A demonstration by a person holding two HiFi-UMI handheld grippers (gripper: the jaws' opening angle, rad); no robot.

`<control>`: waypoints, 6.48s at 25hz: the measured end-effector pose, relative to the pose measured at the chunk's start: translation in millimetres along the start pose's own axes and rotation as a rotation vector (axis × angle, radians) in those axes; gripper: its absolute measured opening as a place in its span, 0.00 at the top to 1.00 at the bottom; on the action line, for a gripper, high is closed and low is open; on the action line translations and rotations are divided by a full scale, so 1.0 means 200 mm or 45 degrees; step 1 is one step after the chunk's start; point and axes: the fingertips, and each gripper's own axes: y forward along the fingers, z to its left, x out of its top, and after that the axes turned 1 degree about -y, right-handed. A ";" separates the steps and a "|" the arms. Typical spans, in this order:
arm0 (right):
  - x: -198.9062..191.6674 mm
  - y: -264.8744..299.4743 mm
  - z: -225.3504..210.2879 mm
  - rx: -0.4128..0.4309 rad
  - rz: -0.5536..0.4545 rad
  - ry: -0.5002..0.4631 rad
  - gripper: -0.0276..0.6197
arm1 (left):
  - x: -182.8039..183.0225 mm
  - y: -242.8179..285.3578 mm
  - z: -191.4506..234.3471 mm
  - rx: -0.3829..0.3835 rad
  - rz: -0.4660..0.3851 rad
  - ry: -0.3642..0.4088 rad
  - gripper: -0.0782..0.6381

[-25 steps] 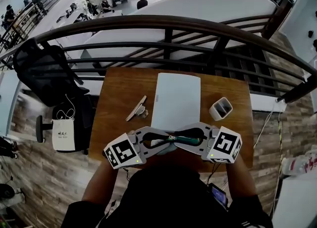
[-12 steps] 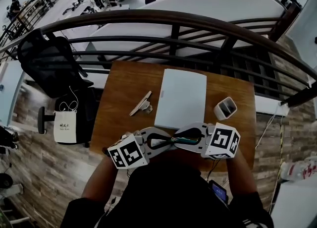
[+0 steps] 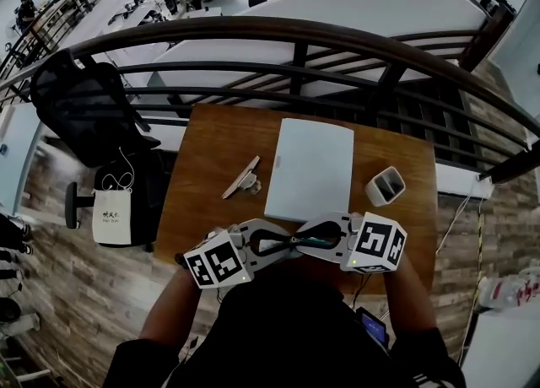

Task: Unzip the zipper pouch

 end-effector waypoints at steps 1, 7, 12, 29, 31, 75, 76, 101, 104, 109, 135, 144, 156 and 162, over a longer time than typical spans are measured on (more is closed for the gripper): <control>0.01 -0.01 0.00 -0.019 -0.012 -0.008 0.87 | 0.01 -0.01 0.00 -0.001 -0.029 -0.028 0.83; 0.08 -0.06 0.00 -0.097 -0.151 -0.090 0.88 | 0.08 -0.04 0.02 -0.010 -0.142 -0.109 0.83; 0.05 -0.04 0.02 -0.074 -0.096 -0.012 0.86 | 0.05 -0.02 -0.01 -0.018 0.005 0.038 0.83; -0.02 0.01 0.03 -0.071 0.055 -0.127 0.88 | -0.03 0.02 -0.02 -0.050 0.050 -0.007 0.83; 0.02 -0.02 0.02 -0.102 -0.024 -0.135 0.88 | 0.01 -0.01 -0.01 -0.039 -0.027 -0.064 0.83; -0.20 -0.20 -0.11 -0.397 -0.422 0.929 0.96 | 0.01 0.04 0.04 0.125 0.070 0.130 0.83; -0.21 -0.21 -0.12 -0.402 -0.418 0.933 0.96 | 0.01 0.04 0.04 0.126 0.065 0.123 0.83; -0.36 -0.37 -0.22 -0.598 -0.346 0.909 0.96 | 0.04 -0.03 0.13 0.174 -0.010 0.041 0.83; -0.35 -0.37 -0.23 -0.608 -0.329 0.893 0.96 | 0.04 -0.03 0.14 0.176 -0.005 0.045 0.83; -0.38 -0.40 -0.24 -0.645 -0.308 0.893 0.96 | 0.02 -0.06 0.15 0.192 -0.015 0.019 0.83; -0.45 -0.49 -0.26 -0.755 -0.274 0.901 0.96 | -0.02 -0.19 0.22 0.248 -0.032 -0.046 0.83; -0.44 -0.52 -0.24 -0.766 -0.285 0.891 0.96 | -0.03 -0.16 0.22 0.254 -0.019 -0.060 0.83; -0.47 -0.55 -0.30 -0.862 -0.303 0.879 0.85 | -0.01 -0.30 0.37 0.359 -0.212 -0.226 0.67; -0.43 -0.59 -0.31 -0.887 -0.341 0.838 0.87 | 0.01 -0.32 0.39 0.405 -0.241 -0.239 0.67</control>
